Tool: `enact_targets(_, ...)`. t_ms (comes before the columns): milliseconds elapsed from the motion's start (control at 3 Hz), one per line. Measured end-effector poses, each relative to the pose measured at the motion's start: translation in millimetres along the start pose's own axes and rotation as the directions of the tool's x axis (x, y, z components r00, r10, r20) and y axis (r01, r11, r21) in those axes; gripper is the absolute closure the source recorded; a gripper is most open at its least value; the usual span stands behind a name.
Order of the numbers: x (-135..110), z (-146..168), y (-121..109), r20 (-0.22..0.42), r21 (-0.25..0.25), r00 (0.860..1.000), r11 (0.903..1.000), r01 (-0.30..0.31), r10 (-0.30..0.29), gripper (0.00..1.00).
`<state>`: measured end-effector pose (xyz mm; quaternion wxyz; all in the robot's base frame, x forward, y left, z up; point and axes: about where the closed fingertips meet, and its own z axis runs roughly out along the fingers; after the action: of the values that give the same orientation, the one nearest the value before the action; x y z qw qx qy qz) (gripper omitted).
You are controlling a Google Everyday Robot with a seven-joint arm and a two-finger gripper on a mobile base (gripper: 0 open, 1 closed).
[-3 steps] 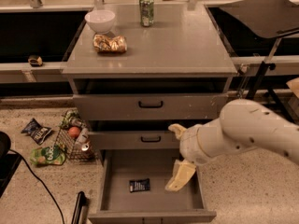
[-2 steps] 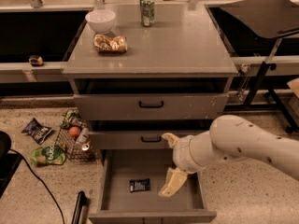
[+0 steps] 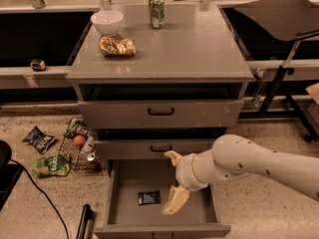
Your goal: Pick rxbar blueberry from bottom drawer and place on counter
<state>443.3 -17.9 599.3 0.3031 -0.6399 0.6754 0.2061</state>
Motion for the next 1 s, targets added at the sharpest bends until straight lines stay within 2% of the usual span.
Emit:
enact_targets(333,24,33,-16,0.028,0.002,1.000,1.0000,-0.004,0.004,0.00)
enact_targets(667,63,95,-19,0.065,-0.022,0.997,0.9990,-0.038,0.040,0.00)
enact_targets(1000,95,157,-10,0.093,-0.047,0.992,0.9955,-0.082,0.086,0.00)
